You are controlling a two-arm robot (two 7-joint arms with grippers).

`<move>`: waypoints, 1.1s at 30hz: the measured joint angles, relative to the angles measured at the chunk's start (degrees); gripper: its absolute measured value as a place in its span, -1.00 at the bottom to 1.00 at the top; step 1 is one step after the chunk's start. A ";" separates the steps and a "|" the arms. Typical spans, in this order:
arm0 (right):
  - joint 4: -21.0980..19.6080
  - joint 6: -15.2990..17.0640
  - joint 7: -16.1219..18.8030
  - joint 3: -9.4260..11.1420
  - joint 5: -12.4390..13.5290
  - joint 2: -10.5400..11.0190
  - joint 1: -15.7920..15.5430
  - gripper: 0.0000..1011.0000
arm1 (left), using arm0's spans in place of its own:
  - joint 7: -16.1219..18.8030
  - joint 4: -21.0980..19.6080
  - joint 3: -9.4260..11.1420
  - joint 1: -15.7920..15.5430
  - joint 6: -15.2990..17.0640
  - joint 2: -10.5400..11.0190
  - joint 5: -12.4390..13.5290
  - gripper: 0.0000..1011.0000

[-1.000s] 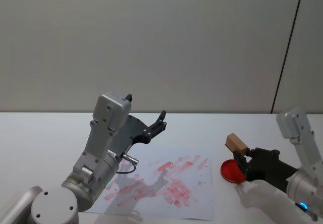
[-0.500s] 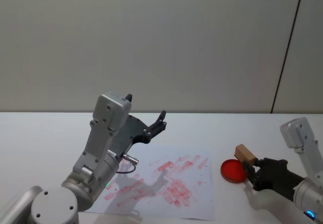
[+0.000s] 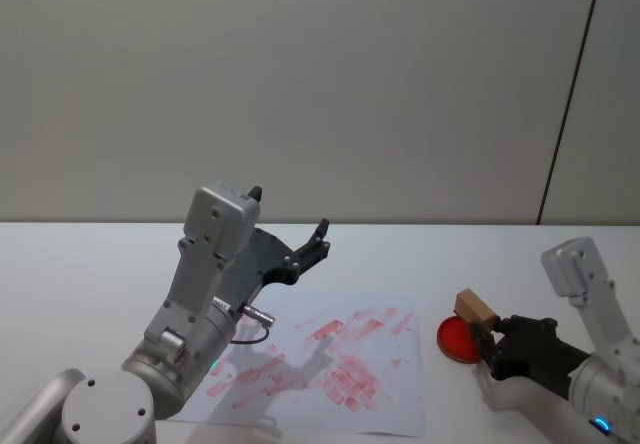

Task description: Use the one hand to pick up the stamp and affix it onto the A4 paper.

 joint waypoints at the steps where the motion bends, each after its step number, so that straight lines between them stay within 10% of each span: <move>1: 0.22 -0.11 0.09 -0.09 -0.07 -0.13 0.11 -0.56 | 0.00 0.00 0.00 0.00 0.00 0.00 0.00 0.98; 8: 1.30 -0.74 0.59 -0.51 -0.56 -0.80 0.91 -0.53 | 0.00 0.00 0.00 0.00 0.00 0.00 0.00 0.98; 33: 2.64 -1.42 1.17 -0.99 -1.14 -1.56 1.87 0.98 | 0.00 0.00 0.00 0.00 0.00 0.00 0.00 0.98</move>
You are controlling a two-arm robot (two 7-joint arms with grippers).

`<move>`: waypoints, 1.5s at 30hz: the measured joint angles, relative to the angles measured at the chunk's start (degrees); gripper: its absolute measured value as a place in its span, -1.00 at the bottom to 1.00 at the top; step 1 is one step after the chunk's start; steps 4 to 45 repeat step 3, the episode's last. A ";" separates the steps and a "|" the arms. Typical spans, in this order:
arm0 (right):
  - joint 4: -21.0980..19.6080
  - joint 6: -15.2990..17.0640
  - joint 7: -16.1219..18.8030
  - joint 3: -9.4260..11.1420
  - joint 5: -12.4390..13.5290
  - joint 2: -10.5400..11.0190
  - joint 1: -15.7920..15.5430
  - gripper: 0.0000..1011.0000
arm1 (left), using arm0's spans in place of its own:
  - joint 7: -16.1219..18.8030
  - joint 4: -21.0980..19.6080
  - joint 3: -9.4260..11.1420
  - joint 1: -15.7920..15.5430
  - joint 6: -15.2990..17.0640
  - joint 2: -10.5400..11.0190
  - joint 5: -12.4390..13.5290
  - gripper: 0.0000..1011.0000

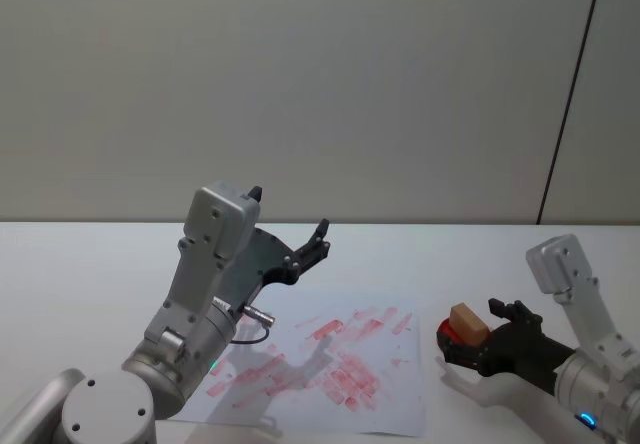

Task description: Use the one hand to pick up the stamp and affix it onto the A4 paper.

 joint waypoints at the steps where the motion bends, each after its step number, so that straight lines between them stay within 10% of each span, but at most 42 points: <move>1: 0.01 0.00 0.01 0.00 0.00 0.00 0.01 0.98 | 0.00 0.00 0.00 0.00 0.00 0.00 0.00 0.98; 45: 0.04 -0.02 0.02 -0.02 -0.02 -0.01 0.03 0.98 | 0.00 0.00 0.00 0.00 0.00 0.00 0.00 0.98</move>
